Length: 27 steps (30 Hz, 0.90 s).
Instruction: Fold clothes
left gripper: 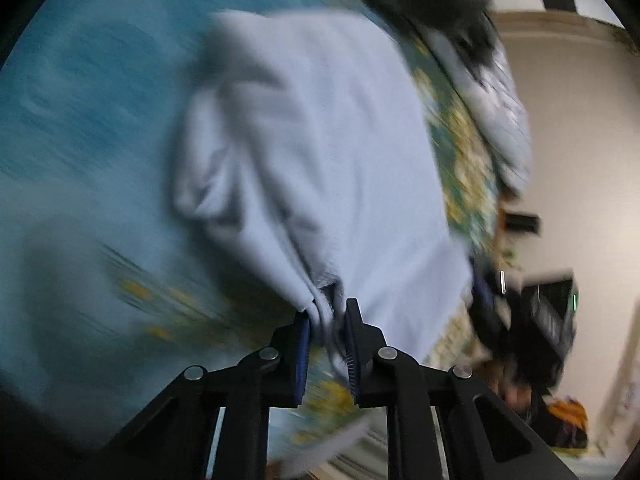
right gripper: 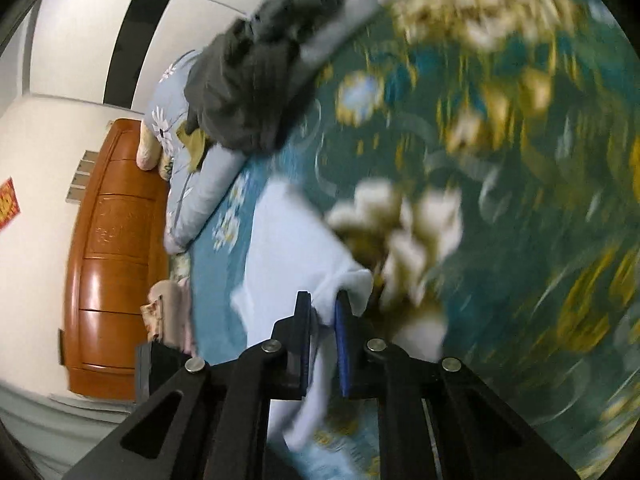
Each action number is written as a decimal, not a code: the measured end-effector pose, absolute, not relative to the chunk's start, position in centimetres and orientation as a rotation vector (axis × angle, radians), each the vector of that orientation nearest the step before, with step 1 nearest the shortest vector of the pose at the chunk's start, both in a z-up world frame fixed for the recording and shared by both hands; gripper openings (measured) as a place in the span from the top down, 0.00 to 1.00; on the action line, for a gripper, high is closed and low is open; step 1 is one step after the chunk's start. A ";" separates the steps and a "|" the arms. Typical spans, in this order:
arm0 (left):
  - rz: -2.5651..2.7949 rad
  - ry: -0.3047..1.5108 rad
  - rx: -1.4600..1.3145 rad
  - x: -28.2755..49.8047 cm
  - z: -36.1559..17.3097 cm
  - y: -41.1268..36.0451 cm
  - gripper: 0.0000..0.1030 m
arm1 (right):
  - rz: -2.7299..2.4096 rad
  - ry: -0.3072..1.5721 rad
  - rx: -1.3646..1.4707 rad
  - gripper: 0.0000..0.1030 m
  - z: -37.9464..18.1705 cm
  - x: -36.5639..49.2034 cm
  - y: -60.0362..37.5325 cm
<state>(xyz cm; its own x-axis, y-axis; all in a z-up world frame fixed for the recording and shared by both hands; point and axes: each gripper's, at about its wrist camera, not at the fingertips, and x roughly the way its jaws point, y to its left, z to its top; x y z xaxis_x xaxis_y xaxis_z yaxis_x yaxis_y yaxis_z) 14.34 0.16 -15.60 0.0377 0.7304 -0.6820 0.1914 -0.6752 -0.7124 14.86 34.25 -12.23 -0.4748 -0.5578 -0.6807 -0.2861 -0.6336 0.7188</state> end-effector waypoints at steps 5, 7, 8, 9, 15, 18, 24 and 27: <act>1.680 -0.769 -1.897 15.2 -15.4 3.0 0.84 | -2.306 -1.177 1.561 0.90 -12.1 14.5 37.2; 1.626 -0.822 -1.920 15.4 -15.8 2.2 0.82 | -2.312 -1.209 1.568 0.90 -12.7 14.6 37.7; 1.596 -0.852 -1.932 15.5 -16.0 1.8 0.82 | -2.315 -1.229 1.572 0.90 -13.0 14.7 37.9; 1.579 -0.868 -1.930 15.6 -15.8 1.4 0.81 | -2.318 -1.249 1.577 0.90 -13.4 14.9 38.1; 1.736 -0.874 -1.777 13.7 -12.7 -1.9 0.49 | -2.297 -1.320 1.611 0.87 -15.1 16.8 38.7; 1.891 -0.929 -1.756 12.0 -13.0 -4.8 0.40 | -2.256 -1.402 1.581 0.68 -16.0 18.4 38.7; 1.901 -1.133 -1.898 9.6 -17.8 -8.0 0.40 | -2.146 -1.497 1.594 0.63 -18.2 20.8 37.4; 1.901 -1.137 -1.894 8.6 -18.7 -7.2 0.40 | -2.106 -1.544 1.594 0.63 -19.2 21.4 36.8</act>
<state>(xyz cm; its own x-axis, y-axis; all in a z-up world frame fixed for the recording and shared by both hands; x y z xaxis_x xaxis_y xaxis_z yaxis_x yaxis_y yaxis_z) 8.59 -7.15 -18.66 -0.1405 0.6475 -0.7490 0.3536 -0.6738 -0.6488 21.40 36.82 -19.22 -0.4545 -0.5814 -0.6749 -0.4684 -0.4884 0.7362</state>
